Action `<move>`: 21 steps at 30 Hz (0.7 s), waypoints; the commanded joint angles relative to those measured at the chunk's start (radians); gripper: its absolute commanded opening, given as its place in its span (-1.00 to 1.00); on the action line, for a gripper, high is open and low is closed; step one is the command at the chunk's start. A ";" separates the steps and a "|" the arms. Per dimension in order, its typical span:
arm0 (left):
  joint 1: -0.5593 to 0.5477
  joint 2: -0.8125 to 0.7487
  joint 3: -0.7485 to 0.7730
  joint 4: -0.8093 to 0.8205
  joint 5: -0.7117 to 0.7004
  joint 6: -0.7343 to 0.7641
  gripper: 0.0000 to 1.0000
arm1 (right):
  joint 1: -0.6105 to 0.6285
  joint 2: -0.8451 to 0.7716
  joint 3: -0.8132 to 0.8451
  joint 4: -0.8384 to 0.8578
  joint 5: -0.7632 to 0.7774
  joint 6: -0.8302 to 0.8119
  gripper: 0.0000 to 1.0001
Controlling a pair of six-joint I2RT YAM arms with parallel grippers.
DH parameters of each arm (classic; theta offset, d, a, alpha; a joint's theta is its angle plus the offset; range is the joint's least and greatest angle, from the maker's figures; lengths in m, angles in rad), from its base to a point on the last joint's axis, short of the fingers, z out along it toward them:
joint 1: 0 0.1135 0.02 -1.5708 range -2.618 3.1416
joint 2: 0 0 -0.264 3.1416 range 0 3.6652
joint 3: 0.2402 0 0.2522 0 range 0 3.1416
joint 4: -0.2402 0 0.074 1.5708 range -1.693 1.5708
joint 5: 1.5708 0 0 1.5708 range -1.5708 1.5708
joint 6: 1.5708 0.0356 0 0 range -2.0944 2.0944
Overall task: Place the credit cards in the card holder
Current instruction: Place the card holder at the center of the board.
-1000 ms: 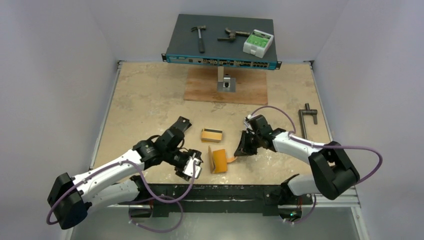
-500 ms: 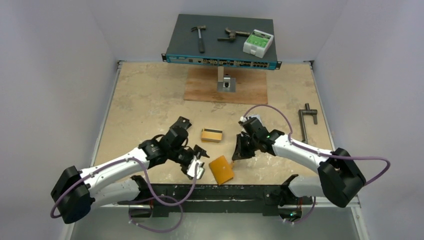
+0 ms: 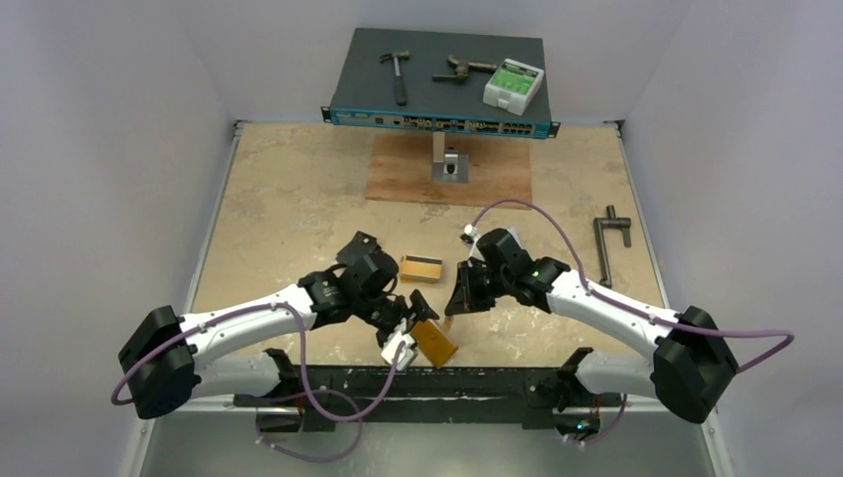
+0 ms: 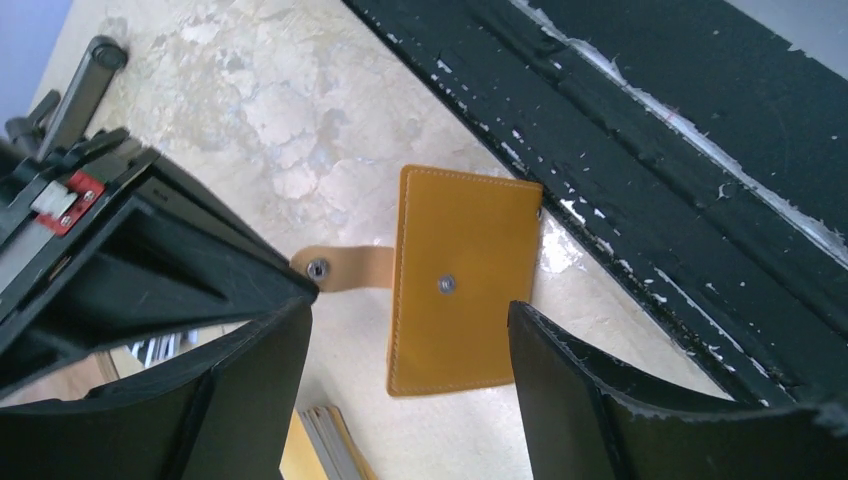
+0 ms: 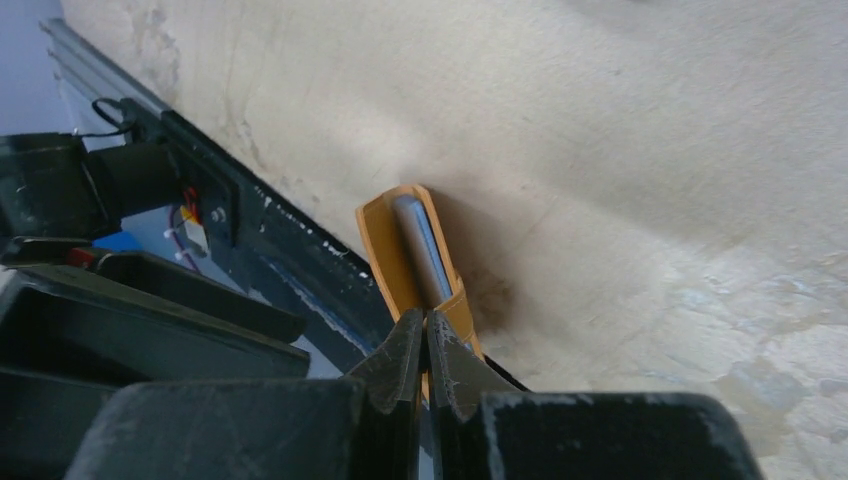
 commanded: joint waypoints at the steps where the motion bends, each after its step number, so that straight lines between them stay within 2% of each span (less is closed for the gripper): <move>1: -0.043 0.020 0.038 0.002 0.042 0.054 0.44 | 0.047 -0.029 0.062 0.030 -0.032 0.024 -1.00; 7: -0.065 0.010 0.012 -0.065 0.030 0.076 0.38 | 0.060 -0.043 0.069 0.031 -0.031 0.041 -1.00; 10: -0.068 -0.003 -0.027 -0.047 0.016 0.072 0.30 | 0.066 -0.039 0.067 0.032 -0.026 0.039 -1.00; 14: -0.069 -0.032 -0.060 -0.041 -0.017 0.064 -0.09 | 0.066 -0.022 0.047 0.022 -0.008 0.028 -1.00; 17: -0.068 -0.059 -0.065 -0.086 -0.036 0.061 -0.43 | 0.067 -0.026 0.019 0.024 0.011 0.020 -1.00; 21: -0.067 -0.104 -0.074 -0.153 -0.068 0.062 -0.80 | 0.065 -0.014 -0.020 0.014 0.077 0.013 -1.00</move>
